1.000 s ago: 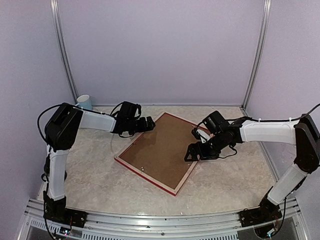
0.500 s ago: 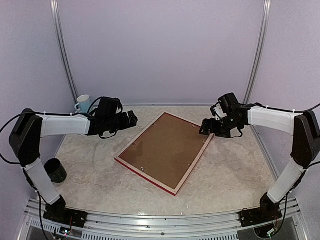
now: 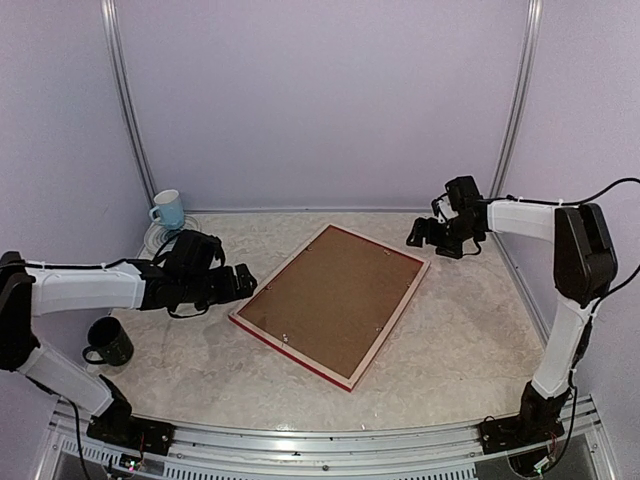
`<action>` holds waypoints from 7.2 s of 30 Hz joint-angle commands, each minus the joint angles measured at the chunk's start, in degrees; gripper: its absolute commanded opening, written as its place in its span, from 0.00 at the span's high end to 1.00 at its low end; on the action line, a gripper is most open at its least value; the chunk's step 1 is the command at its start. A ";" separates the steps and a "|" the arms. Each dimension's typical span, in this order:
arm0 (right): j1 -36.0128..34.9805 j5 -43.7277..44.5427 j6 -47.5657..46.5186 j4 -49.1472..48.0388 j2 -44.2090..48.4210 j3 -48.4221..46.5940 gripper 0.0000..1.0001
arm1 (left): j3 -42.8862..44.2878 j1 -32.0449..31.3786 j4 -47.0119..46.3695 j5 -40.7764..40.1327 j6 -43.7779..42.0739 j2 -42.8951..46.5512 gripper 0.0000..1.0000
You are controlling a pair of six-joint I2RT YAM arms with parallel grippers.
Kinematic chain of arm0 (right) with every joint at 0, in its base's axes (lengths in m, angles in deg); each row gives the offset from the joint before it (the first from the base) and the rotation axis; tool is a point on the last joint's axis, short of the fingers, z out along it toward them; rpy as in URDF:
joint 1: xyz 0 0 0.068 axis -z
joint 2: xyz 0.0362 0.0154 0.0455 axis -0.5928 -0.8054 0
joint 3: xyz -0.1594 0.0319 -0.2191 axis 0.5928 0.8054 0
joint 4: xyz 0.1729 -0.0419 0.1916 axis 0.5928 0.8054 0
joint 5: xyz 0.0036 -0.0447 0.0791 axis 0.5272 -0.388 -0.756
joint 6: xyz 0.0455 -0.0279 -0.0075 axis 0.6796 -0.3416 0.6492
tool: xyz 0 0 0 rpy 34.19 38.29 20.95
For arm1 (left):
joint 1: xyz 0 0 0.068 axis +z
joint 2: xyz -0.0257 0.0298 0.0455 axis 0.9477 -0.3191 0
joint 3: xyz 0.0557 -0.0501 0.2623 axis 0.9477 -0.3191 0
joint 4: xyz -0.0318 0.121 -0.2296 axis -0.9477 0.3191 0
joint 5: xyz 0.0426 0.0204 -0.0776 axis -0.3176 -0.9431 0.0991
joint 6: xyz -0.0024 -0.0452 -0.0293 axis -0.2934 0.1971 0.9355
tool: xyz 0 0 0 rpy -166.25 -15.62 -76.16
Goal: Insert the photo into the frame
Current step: Rotate the photo frame at the center of the board, then press the fastener onto the backboard.
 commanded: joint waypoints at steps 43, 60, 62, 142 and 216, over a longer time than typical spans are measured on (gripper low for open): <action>4.52 -16.33 -1.34 -8.85 -15.43 -5.09 0.08 | -1.65 -5.19 -6.61 9.34 6.23 -9.02 0.01; 1.04 -11.75 0.09 -10.04 -3.21 9.11 0.09 | 0.01 -0.51 -10.59 10.63 3.64 -13.82 0.01; 0.52 -11.22 0.11 -9.98 -1.70 10.57 0.09 | 0.90 0.02 -10.82 10.87 3.28 -14.69 0.01; -12.63 9.05 2.73 -3.18 7.61 17.28 0.12 | 10.35 9.08 -16.29 10.64 -4.56 -24.33 0.01; -11.80 12.57 0.17 -2.95 0.05 15.60 0.77 | 1.56 12.18 -28.14 20.97 -5.58 -27.63 0.01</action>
